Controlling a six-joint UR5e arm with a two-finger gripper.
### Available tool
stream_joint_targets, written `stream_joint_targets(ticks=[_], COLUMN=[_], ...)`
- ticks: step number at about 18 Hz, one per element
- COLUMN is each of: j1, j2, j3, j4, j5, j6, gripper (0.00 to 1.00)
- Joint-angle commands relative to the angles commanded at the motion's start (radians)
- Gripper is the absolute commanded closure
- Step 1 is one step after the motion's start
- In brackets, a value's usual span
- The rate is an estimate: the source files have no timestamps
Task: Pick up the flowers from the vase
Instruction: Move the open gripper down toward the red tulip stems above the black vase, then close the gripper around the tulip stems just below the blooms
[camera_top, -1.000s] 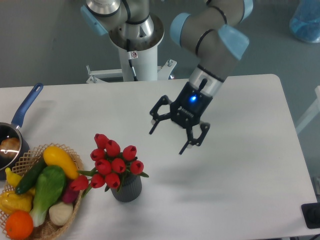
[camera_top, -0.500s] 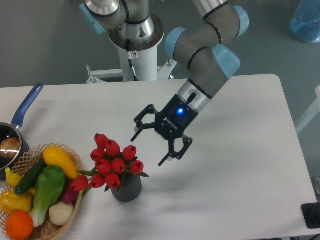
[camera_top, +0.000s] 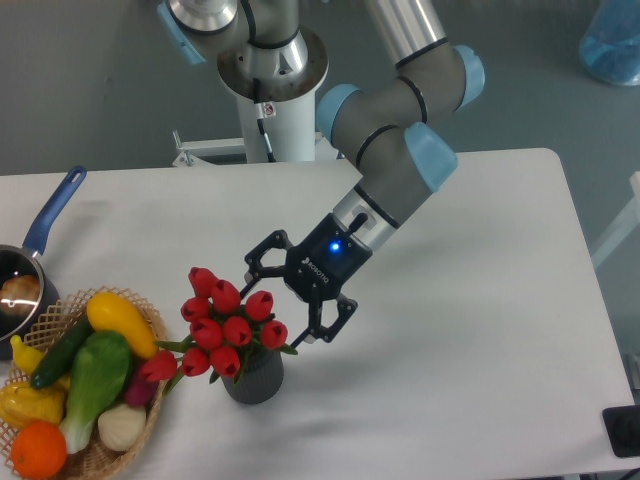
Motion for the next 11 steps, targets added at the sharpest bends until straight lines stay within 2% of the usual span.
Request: stream_joint_targets(ticks=[7, 8, 11], j1=[-0.024, -0.025, -0.025], j2=[-0.025, -0.025, -0.026], j3=[0.011, 0.012, 0.012], j4=[0.015, 0.014, 0.014], j5=[-0.015, -0.032, -0.061], j6=[0.000, -0.002, -0.002], gripper=[0.00, 0.18, 0.52])
